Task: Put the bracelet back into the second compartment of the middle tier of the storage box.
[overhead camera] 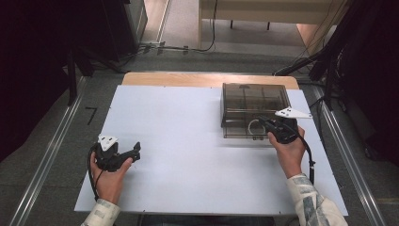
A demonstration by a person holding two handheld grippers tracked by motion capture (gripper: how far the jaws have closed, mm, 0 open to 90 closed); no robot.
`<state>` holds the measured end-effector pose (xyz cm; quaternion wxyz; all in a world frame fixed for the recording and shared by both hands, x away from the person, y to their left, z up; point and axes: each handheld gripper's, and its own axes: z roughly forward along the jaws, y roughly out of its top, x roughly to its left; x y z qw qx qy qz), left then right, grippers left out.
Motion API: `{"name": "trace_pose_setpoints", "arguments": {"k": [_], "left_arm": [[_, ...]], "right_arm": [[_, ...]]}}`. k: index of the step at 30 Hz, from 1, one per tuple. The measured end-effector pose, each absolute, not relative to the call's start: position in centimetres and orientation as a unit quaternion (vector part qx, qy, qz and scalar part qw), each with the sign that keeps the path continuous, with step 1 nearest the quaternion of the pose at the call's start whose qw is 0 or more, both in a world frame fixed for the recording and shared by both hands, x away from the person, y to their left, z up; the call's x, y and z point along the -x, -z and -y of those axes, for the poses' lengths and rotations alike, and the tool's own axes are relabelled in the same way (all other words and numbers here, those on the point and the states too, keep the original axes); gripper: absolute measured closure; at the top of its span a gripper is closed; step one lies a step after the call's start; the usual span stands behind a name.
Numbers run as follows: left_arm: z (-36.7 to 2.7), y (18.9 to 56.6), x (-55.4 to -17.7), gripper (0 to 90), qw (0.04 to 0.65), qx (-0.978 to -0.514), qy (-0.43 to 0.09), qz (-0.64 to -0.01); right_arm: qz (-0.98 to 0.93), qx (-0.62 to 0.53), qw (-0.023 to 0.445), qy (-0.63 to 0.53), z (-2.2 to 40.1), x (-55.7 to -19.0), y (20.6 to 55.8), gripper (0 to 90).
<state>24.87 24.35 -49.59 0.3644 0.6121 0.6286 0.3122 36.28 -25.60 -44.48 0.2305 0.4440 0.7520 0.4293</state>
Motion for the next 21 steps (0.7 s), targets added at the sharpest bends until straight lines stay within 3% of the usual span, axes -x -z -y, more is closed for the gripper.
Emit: {"name": "trace_pose_setpoints", "arguments": {"k": [15,21], "left_arm": [[-24.4,49.6,-24.8,6.5,0.364,-0.612,-0.312,-0.629],[-24.4,49.5,-24.8,6.5,0.365,-0.611,-0.313,-0.628]], "right_arm": [[-0.758,-0.460,0.229,-0.401,26.1,-36.8,45.7,85.2],[-0.761,-0.461,0.226,-0.396,26.0,-36.8,45.8,79.3]]}}
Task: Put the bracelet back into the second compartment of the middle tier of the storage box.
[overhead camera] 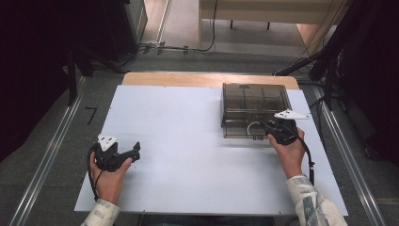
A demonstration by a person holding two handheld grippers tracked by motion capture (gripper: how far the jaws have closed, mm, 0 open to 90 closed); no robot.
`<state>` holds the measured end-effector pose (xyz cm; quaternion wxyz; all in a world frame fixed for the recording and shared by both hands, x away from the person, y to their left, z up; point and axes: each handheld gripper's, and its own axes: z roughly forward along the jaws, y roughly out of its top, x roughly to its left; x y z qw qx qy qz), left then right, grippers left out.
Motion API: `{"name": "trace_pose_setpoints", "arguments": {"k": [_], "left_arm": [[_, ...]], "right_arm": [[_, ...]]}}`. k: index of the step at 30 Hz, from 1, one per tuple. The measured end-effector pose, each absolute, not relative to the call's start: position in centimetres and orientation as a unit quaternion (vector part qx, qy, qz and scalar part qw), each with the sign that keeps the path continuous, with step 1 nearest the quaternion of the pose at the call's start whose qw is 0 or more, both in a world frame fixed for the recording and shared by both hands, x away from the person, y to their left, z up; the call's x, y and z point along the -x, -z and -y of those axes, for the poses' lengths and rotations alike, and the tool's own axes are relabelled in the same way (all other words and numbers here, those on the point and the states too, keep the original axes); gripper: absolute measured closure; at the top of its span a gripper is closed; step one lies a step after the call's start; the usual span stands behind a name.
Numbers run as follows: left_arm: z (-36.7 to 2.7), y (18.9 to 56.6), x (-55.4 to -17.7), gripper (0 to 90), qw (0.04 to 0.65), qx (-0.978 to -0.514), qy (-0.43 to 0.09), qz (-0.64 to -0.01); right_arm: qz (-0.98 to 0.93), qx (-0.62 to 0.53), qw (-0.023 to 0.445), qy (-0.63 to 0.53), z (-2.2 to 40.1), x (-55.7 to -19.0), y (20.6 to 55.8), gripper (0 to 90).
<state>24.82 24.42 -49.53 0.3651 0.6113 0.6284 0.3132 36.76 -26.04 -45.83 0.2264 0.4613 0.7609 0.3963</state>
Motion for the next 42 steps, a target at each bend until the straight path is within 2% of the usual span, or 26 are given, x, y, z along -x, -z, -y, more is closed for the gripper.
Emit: {"name": "trace_pose_setpoints", "arguments": {"k": [7,19,40,42], "left_arm": [[-24.4,49.5,-24.8,6.5,0.365,-0.611,-0.314,-0.629],[-24.4,49.5,-24.8,6.5,0.365,-0.611,-0.313,-0.629],[-24.5,49.5,-24.8,6.5,0.365,-0.609,-0.313,-0.631],[-24.5,49.5,-24.8,6.5,0.365,-0.610,-0.312,-0.631]], "right_arm": [[-0.758,-0.466,0.224,-0.398,26.3,-36.7,45.8,70.8],[-0.753,-0.469,0.214,-0.409,27.2,-36.4,45.7,66.2],[-0.754,-0.473,0.193,-0.412,27.3,-36.2,45.5,42.0],[-0.754,-0.472,0.194,-0.413,27.3,-36.1,45.5,37.5]]}}
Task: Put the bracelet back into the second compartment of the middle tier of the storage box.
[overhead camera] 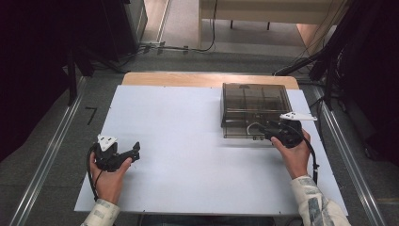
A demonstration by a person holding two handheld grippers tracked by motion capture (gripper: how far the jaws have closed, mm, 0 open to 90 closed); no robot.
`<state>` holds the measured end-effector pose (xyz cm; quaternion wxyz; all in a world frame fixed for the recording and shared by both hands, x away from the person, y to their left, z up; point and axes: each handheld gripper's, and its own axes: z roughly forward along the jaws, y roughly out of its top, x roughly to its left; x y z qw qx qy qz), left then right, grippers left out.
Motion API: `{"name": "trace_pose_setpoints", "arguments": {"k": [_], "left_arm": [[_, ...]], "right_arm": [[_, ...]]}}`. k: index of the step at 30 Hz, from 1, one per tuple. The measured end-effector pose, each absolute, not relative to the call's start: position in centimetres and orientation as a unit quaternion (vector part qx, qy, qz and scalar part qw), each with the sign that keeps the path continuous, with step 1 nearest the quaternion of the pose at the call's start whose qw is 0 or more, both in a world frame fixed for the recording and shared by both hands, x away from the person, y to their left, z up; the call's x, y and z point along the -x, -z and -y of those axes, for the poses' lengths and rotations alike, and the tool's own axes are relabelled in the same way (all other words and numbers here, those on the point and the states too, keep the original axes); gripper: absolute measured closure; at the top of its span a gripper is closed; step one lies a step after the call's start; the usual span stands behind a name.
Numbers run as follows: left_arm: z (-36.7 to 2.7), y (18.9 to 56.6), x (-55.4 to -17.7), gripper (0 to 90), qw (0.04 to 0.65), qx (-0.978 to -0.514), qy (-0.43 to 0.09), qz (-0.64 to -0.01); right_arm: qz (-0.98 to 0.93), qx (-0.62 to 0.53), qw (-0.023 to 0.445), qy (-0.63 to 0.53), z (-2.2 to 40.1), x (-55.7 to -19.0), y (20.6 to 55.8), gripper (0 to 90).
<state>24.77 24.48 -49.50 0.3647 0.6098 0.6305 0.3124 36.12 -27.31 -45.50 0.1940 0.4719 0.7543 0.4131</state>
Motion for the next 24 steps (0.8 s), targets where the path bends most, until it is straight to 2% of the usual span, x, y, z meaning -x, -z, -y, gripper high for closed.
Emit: {"name": "trace_pose_setpoints", "arguments": {"k": [3,24], "left_arm": [[-24.5,49.5,-24.7,6.5,0.365,-0.609,-0.313,-0.630],[-24.5,49.4,-24.7,6.5,0.366,-0.609,-0.313,-0.630]], "right_arm": [[-0.756,-0.471,0.192,-0.412,27.2,-36.0,45.5,32.8],[-0.754,-0.470,0.188,-0.418,27.7,-35.1,45.0,21.5]]}}
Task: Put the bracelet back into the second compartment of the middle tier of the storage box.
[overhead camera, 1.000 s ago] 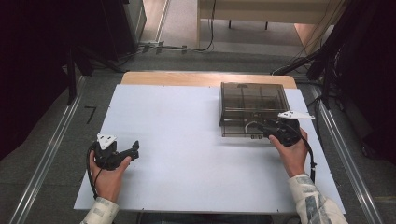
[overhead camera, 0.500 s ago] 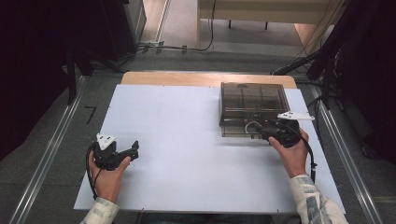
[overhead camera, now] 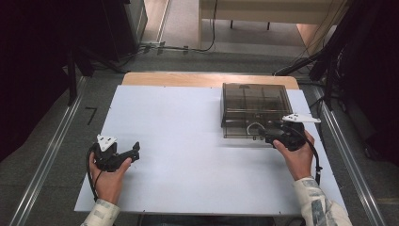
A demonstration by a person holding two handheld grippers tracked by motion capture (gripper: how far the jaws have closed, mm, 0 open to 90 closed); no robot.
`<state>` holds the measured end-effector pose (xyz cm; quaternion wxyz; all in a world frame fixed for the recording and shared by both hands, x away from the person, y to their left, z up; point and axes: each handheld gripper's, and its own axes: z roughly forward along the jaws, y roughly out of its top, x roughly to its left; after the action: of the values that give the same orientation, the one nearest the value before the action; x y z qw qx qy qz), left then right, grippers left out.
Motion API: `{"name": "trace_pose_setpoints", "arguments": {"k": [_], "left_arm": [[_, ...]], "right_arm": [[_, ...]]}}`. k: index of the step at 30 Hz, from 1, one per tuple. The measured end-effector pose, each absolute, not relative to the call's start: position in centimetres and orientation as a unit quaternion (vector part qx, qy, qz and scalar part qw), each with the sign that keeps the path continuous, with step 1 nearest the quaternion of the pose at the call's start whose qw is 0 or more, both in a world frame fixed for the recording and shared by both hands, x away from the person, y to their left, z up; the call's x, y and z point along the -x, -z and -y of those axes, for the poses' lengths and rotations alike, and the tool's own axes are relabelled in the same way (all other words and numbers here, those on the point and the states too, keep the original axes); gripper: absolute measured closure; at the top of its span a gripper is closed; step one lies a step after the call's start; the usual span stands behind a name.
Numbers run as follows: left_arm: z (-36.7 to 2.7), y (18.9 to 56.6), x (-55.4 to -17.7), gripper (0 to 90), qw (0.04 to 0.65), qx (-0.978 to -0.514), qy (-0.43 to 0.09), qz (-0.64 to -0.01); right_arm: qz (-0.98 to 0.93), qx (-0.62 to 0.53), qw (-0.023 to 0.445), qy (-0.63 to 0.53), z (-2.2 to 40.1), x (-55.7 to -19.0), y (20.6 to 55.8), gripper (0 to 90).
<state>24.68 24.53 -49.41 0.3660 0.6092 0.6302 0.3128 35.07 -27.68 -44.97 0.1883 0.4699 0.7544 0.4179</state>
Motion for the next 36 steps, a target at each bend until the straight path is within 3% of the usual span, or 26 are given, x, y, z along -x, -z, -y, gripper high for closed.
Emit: {"name": "trace_pose_setpoints", "arguments": {"k": [36], "left_arm": [[-24.5,49.3,-24.6,6.5,0.369,-0.606,-0.313,-0.631]], "right_arm": [[-0.738,-0.496,0.212,-0.405,32.8,-30.8,45.8,20.4]]}}
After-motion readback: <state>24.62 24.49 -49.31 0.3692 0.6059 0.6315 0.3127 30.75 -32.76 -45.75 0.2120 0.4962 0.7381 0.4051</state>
